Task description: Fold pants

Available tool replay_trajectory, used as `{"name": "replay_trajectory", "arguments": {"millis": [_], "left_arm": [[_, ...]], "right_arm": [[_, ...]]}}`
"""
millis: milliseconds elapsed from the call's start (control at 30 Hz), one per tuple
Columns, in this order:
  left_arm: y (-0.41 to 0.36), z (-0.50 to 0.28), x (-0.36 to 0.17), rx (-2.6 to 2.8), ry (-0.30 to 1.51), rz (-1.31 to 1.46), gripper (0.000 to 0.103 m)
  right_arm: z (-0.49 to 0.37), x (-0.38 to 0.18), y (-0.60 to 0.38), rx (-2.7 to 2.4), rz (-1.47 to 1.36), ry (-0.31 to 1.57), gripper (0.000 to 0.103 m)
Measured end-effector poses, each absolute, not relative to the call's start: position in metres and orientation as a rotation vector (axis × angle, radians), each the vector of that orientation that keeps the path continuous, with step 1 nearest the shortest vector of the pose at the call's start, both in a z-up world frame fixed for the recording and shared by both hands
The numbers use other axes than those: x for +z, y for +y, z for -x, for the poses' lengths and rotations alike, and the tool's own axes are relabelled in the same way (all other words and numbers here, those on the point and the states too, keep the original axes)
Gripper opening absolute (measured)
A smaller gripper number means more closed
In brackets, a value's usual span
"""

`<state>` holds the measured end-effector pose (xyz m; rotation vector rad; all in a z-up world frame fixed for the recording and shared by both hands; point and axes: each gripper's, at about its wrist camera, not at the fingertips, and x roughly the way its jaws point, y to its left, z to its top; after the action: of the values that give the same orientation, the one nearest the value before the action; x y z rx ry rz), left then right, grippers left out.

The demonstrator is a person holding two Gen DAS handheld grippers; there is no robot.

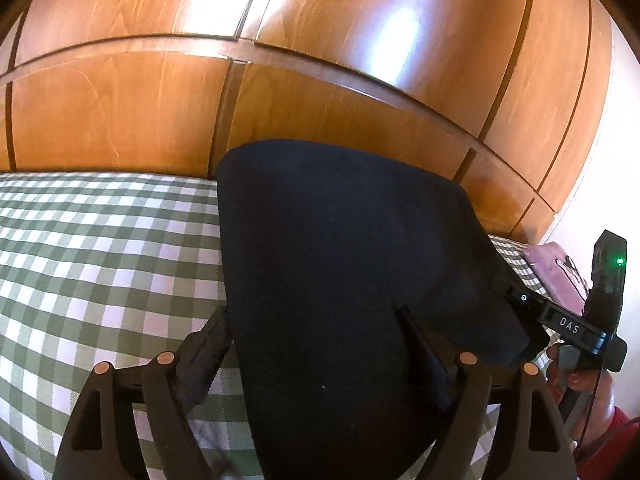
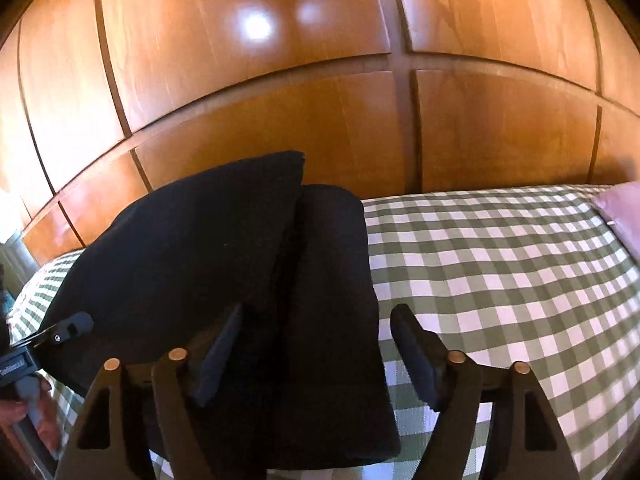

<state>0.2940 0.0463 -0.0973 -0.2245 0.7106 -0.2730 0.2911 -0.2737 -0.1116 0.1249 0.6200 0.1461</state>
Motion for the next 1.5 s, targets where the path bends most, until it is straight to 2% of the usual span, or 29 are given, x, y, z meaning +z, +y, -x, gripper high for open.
{"name": "replay_trajectory", "arguments": {"millis": [233,533,933,1333,1500], "left_arm": [[0.027,-0.262,-0.080,-0.105,0.635,0.084,0.085],[0.023,-0.205,-0.070,0.028,0.550,0.092,0.085],[0.016,-0.138,-0.057,0.066,0.567,0.127,0.085],[0.006,-0.057,-0.035,0.065,0.597,0.147,0.085],[0.001,-0.055,-0.021,0.004,0.631,0.147,0.085]], "right_arm": [[-0.263,-0.098,-0.267,0.052,-0.070,0.526,0.087],[-0.217,-0.094,-0.276,-0.027,-0.151,0.510,0.087],[-0.127,-0.085,-0.243,-0.005,-0.150,0.517,0.094],[-0.049,-0.069,-0.211,0.002,-0.091,0.508,0.095],[-0.027,-0.057,-0.210,-0.017,-0.051,0.475,0.095]]}}
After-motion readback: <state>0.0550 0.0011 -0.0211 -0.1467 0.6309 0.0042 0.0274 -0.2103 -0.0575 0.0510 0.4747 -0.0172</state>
